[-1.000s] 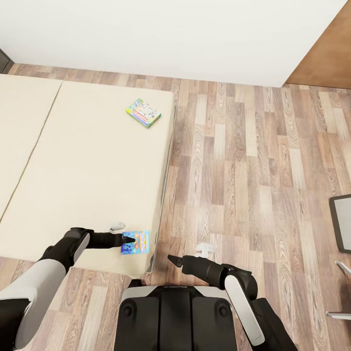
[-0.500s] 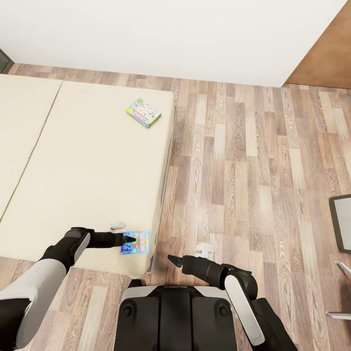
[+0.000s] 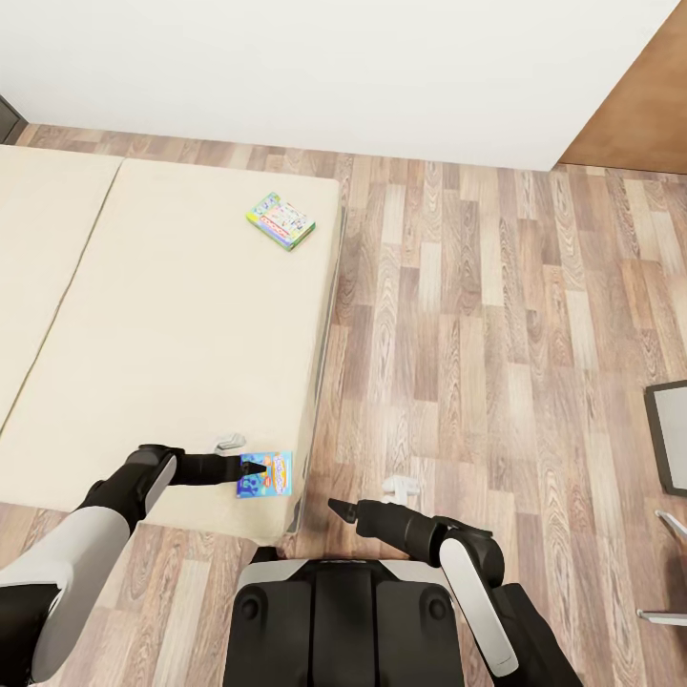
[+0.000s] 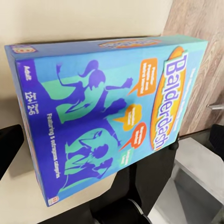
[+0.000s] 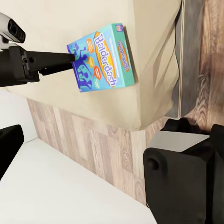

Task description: Put all the toys in the child's room - the three board games (two on the bed and one on the table), the two jigsaw puzzles on the table, and the tennis ball on the table - inside the toy box on the table in the child's room.

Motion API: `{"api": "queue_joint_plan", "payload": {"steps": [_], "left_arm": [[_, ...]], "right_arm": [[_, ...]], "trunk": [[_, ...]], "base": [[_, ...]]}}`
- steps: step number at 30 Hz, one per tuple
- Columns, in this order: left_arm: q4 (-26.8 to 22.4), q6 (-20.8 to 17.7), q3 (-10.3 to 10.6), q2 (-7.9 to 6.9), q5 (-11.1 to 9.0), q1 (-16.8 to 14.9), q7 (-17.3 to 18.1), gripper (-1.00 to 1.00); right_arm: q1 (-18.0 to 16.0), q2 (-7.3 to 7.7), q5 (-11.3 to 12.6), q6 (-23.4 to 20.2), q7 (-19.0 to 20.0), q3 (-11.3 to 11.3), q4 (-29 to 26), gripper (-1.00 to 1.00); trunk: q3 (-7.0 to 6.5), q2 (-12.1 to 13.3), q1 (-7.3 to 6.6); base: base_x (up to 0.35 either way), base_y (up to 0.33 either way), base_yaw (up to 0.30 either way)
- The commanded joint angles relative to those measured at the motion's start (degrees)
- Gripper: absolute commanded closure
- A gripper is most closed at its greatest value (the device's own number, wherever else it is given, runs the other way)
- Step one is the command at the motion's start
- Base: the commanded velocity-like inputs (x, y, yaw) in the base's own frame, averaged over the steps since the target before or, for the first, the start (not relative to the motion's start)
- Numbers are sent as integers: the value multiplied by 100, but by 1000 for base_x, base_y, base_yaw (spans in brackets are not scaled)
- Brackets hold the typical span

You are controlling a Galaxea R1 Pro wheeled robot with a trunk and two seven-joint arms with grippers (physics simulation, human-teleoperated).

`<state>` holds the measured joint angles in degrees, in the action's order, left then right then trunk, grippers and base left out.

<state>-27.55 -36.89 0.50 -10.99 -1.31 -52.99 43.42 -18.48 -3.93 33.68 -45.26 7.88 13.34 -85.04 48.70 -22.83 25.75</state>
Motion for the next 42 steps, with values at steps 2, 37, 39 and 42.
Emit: {"api": "queue_joint_plan", "payload": {"steps": [2,37,39,42], "left_arm": [[-5,-38,4,-1,-15,-1,18,-100],[-5,-53,10,97,-18,-2,123,-100],[-5,-50,11,100,-18,-2,126,-100],[-5,-48,9,105,-18,-2,129,-100]], "right_arm": [[-2,-3,-28,-26,32,-7,-1,-100],[-4,-3,-28,-28,36,-7,-3,-100],[-4,-3,-28,-27,37,-7,-4,-100],[-2,-3,-28,-29,37,-7,-4,-100]], "trunk": [[6,-9,3],[6,-9,3],[6,-9,3],[6,-9,3]], "base": [[0,0,0],[0,0,0],[0,0,0],[0,0,0]]}}
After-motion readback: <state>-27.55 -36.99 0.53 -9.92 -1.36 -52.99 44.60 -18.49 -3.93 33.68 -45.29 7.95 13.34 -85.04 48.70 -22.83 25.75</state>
